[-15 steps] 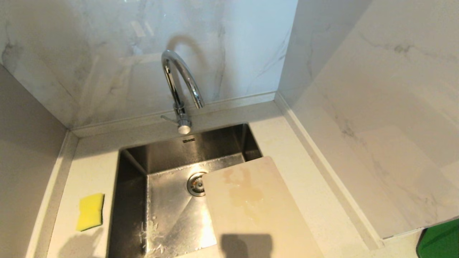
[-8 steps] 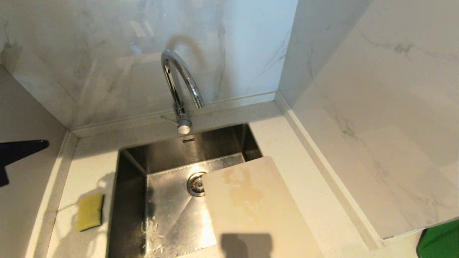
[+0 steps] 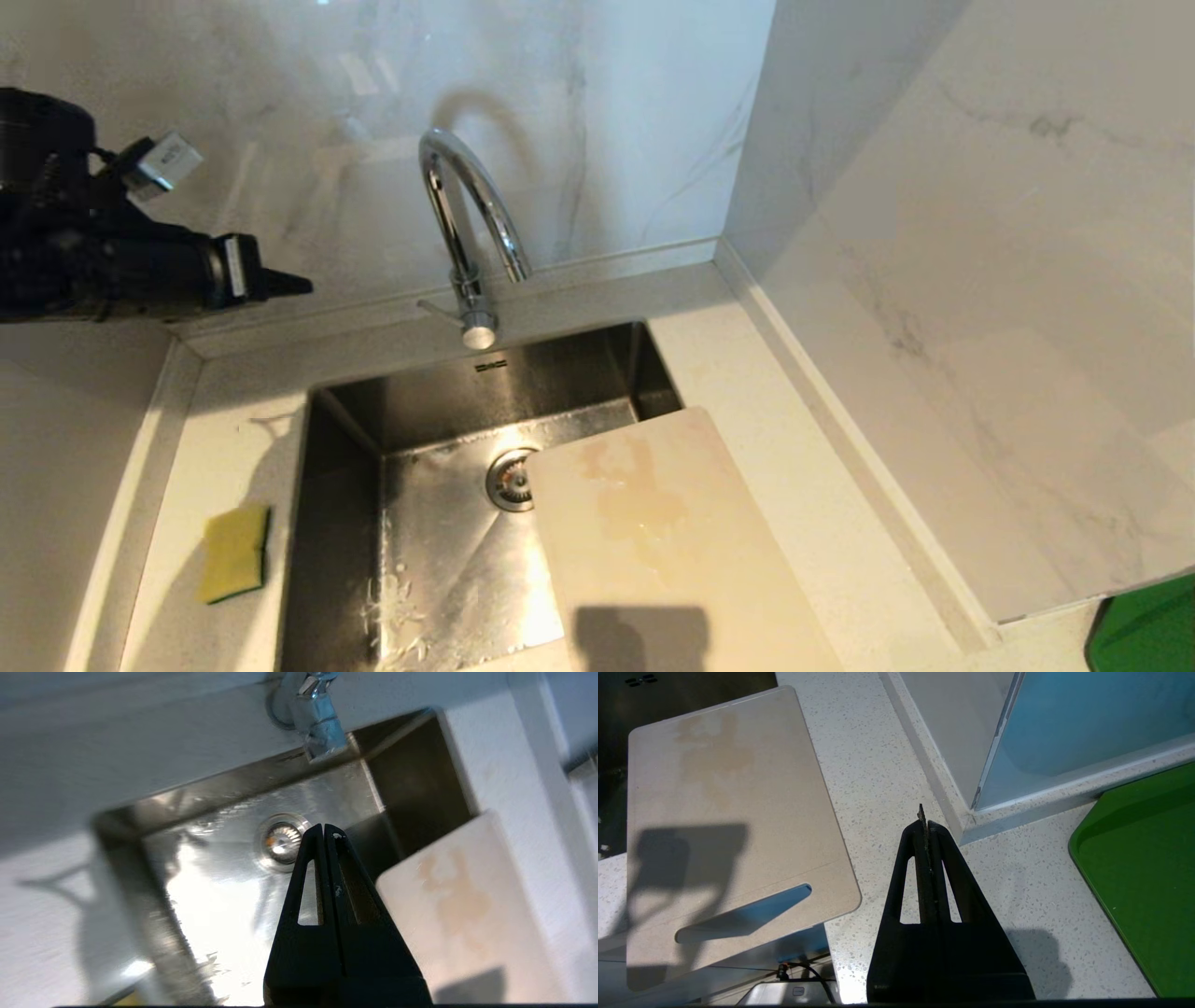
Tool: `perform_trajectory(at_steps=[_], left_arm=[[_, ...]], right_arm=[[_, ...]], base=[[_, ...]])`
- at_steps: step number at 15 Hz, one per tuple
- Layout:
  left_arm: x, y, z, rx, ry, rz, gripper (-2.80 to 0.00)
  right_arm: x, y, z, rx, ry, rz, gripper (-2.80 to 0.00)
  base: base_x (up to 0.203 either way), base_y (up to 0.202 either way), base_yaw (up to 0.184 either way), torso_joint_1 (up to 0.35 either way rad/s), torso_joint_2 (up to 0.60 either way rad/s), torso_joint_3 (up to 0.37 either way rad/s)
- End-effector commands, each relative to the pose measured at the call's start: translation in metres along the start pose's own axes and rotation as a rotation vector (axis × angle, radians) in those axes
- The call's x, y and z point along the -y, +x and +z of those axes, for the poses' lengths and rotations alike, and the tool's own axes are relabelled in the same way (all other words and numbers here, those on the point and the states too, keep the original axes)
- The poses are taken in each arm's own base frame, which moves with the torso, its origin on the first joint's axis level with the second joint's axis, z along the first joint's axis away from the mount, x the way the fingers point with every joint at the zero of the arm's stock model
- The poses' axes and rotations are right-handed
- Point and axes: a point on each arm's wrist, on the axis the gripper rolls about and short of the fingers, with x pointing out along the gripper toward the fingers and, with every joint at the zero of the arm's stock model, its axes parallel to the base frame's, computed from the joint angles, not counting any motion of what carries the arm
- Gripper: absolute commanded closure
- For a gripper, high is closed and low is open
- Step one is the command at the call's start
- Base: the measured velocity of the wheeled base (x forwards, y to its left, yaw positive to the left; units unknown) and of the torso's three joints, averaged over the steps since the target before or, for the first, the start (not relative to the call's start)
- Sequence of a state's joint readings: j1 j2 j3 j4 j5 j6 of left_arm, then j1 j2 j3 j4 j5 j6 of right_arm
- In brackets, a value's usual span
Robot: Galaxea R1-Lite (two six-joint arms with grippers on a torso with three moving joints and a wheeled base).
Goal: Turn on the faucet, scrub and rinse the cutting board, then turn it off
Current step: Turn on the tap
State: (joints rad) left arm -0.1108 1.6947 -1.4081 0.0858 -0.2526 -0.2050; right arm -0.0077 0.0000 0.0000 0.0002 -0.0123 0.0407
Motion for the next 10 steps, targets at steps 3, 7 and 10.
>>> perform_trajectory(at_steps=[3, 7, 10], left_arm=[[-0.007, 0.081, -0.002, -0.063, -0.142, 0.070, 0.00], [-0.011, 0.102, -0.003, -0.062, -0.172, 0.111, 0.00], [-0.012, 0.111, 0.001, -0.043, -0.196, 0.106, 0.00]], right_arm=[[0.000, 0.000, 0.000, 0.002, 0.001, 0.000, 0.00], [0.000, 0.000, 0.000, 0.002, 0.001, 0.000, 0.00], [0.000, 0.000, 0.000, 0.002, 0.001, 0.000, 0.00]], base=[[0.000, 0.000, 0.000, 0.000, 0.00, 0.000], [0.000, 0.000, 0.000, 0.000, 0.00, 0.000], [0.000, 0.000, 0.000, 0.000, 0.00, 0.000]])
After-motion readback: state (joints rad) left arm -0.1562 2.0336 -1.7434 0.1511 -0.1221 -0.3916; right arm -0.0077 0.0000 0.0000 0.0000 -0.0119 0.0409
